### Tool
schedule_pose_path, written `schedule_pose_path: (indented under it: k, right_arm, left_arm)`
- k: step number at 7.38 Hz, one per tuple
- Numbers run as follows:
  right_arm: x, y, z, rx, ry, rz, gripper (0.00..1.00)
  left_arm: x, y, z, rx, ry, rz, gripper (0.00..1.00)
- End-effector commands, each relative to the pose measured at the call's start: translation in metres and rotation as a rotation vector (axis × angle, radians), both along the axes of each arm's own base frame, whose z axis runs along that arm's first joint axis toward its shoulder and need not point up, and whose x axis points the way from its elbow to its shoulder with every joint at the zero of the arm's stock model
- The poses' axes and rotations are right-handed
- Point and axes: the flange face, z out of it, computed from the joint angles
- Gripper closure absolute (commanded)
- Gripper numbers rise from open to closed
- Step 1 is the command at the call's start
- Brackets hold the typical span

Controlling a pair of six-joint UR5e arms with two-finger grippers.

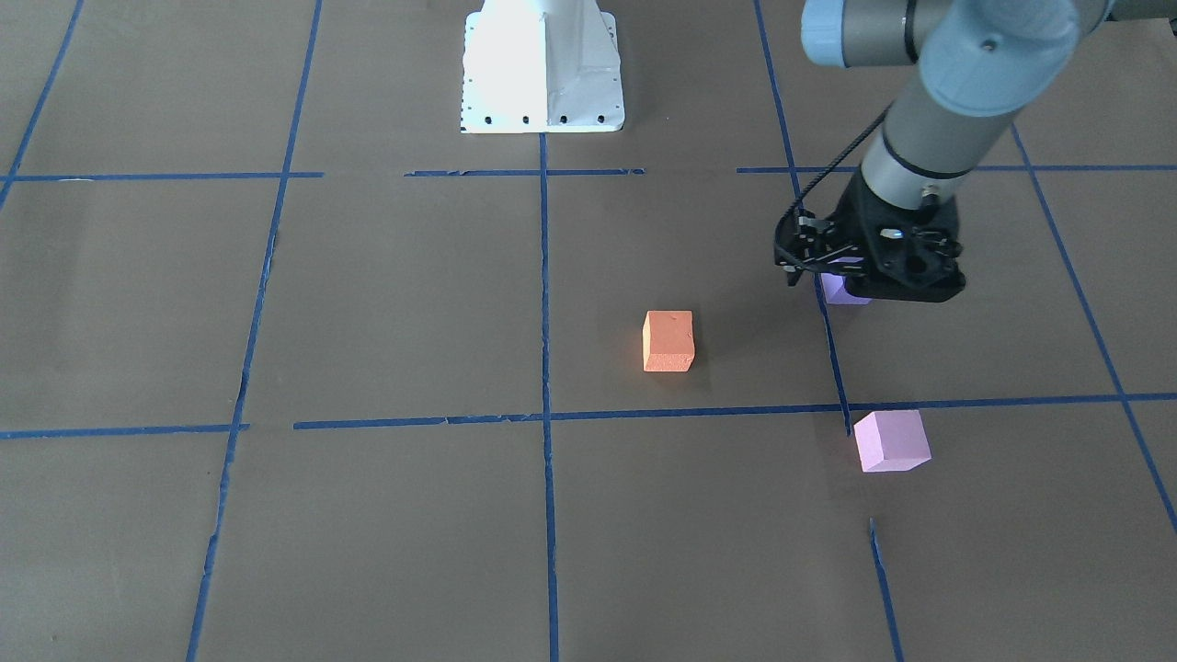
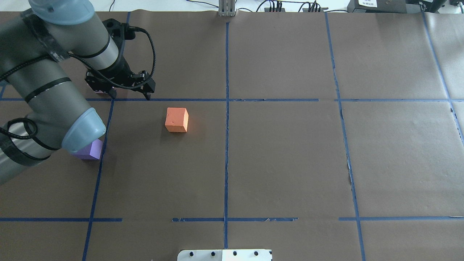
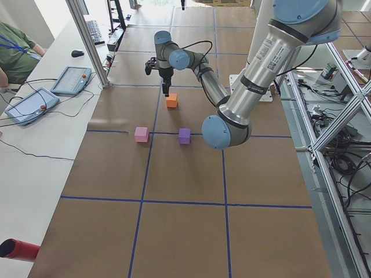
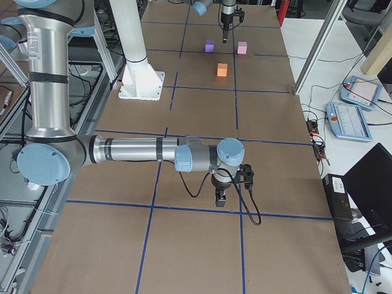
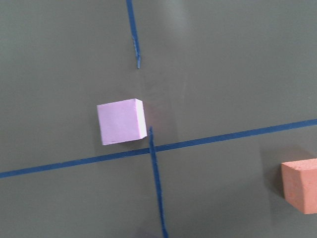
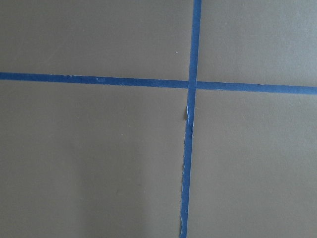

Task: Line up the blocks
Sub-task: 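Reach the left gripper over the orange cube and lower onto it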

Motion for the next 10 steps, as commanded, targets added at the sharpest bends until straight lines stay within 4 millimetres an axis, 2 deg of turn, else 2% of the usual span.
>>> schedule_pose_path:
  k: [1, 2, 3, 6, 10]
  right_arm:
    - [0.0, 0.0, 0.0, 0.0, 0.0, 0.001, 0.0]
    - [0.0, 0.0, 0.0, 0.0, -0.001, 0.0, 0.0]
    - [0.0, 0.0, 0.0, 0.0, -0.001, 0.0, 0.0]
    - [-0.001, 0.0, 0.0, 0.0, -0.001, -0.001, 0.0]
    - [0.0, 0.0, 0.0, 0.0, -0.001, 0.0, 0.0]
  left_arm:
    - [0.061, 0.021, 0.008, -0.044, 0.081, -0.024, 0.0]
    - [0.086, 0.029, 0.012, -0.021, 0.047, -0.049, 0.0]
    - [0.103, 0.03, 0.015, 0.006, 0.031, -0.074, 0.0]
    - [0.113, 0.022, 0.028, 0.001, 0.017, -0.074, 0.0]
    - [0.137, 0.004, 0.034, -0.004, 0.022, -0.084, 0.0]
